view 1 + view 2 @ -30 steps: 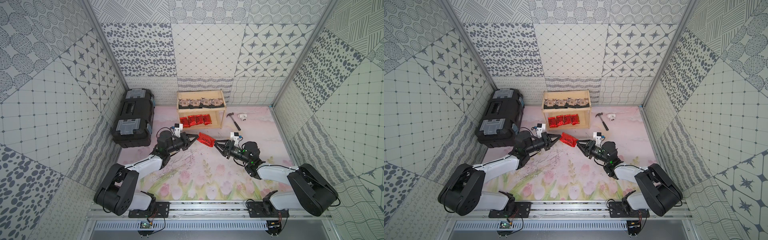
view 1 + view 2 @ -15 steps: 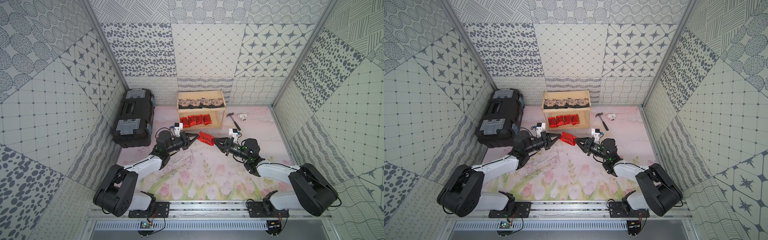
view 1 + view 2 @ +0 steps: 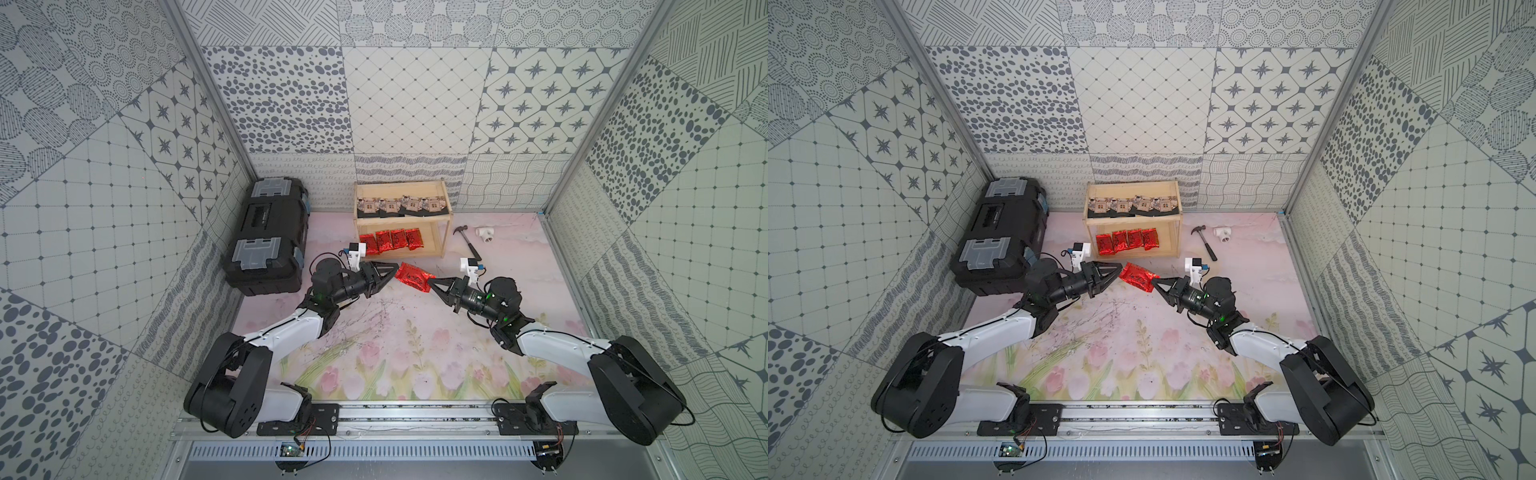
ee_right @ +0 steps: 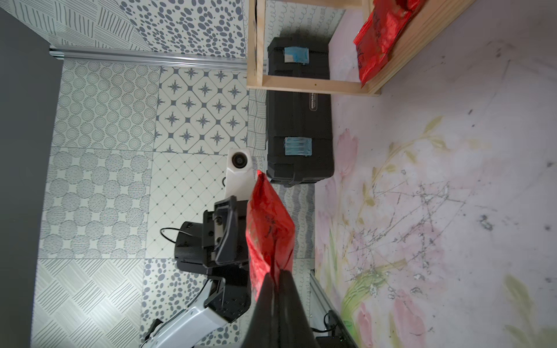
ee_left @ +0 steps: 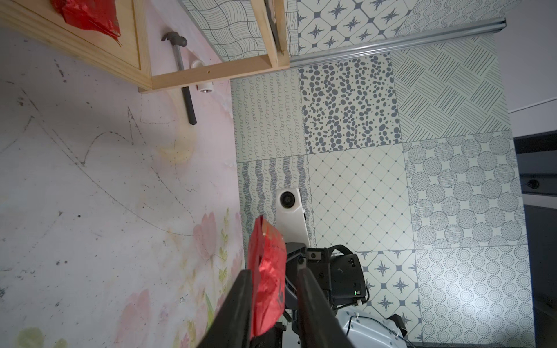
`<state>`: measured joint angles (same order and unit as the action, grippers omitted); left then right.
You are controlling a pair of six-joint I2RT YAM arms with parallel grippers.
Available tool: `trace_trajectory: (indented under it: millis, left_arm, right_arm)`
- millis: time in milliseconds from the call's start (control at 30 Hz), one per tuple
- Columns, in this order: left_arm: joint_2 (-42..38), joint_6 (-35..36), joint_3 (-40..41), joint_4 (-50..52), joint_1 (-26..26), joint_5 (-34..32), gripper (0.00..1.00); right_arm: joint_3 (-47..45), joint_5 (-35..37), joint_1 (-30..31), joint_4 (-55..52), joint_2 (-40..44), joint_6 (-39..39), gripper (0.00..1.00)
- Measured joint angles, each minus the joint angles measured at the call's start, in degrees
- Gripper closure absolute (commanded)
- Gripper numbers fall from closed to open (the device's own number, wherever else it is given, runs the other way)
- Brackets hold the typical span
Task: Place the tea bags on the shelf by color
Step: Pick up the tea bag from the center of the board, then place the tea bag on the shelf.
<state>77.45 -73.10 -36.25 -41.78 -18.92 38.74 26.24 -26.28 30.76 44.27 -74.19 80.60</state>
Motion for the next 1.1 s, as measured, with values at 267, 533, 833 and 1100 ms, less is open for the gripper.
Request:
trace_trajectory:
  millis: [267,533,833,1100]
  left_arm:
    - [-9.5,11.1,-7.3,22.5,1.8,-1.3,0.31]
    - [-11.6,23.4,-12.3,45.5,4.0,-2.1,0.30]
    - [-9.4,30.5,-12.5,59.2,5.2,-1.4,0.30]
    - [-10.2,33.3,-11.7,63.5,5.8,-1.1,0.30]
  right_arm:
    - [1.9,26.1,5.3,-3.6,-1.8,-10.7,1.00]
    - [15.1,45.2,9.2,9.5,-27.3,-15.9,1.00]
    - [23.8,54.1,8.2,16.6,-39.8,-22.4,1.00]
    - [29.4,55.5,4.2,15.1,-41.8,-23.5,1.00]
